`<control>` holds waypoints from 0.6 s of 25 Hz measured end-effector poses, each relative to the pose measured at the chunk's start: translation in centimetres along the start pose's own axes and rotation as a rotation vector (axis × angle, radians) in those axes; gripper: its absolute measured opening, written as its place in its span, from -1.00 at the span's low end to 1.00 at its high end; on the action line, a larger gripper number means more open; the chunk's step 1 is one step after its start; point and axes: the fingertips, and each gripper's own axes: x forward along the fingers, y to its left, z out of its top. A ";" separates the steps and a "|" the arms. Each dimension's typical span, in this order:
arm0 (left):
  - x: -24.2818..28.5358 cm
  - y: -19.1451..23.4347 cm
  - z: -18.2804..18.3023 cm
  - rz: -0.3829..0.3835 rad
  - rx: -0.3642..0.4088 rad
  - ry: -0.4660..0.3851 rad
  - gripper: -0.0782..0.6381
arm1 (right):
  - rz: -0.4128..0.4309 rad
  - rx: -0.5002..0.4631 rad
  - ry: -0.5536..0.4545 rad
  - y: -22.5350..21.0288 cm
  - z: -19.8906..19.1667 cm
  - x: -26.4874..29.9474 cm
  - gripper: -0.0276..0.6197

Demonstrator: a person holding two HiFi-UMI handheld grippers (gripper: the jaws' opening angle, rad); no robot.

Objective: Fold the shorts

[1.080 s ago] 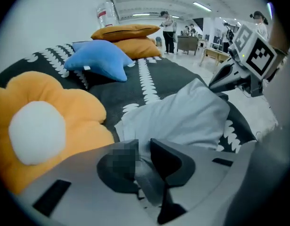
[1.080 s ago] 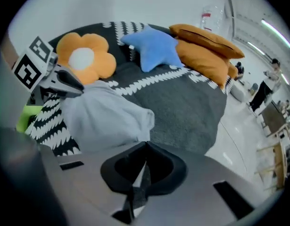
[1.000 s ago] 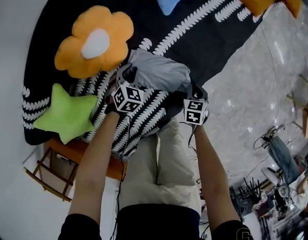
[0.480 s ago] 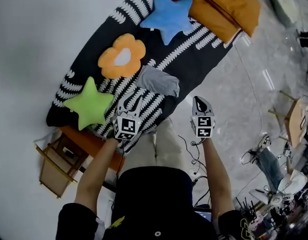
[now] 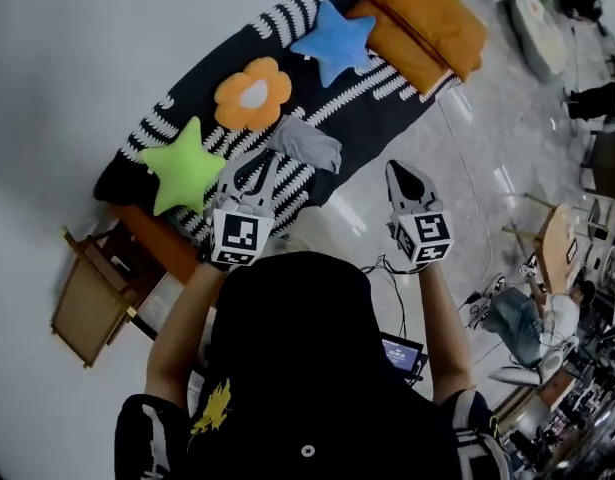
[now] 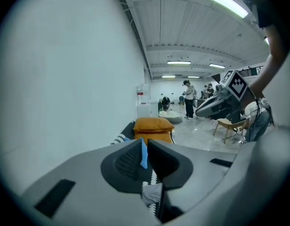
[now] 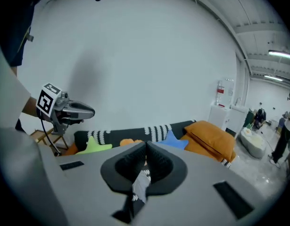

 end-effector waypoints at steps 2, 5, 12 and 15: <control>-2.4 1.0 2.9 0.038 0.001 -0.045 -0.73 | 0.046 -0.049 -0.059 1.6 4.1 -0.8 -0.87; -4.7 1.2 5.5 0.056 -0.029 -0.101 -0.74 | 0.083 -0.132 -0.146 3.2 9.5 -2.9 -0.87; -7.9 2.8 5.8 0.104 -0.035 -0.148 -0.74 | 0.079 -0.222 -0.246 4.6 13.9 -3.3 -0.87; -9.4 4.2 5.5 0.138 -0.044 -0.147 -0.74 | 0.094 -0.224 -0.243 5.8 13.6 -2.7 -0.87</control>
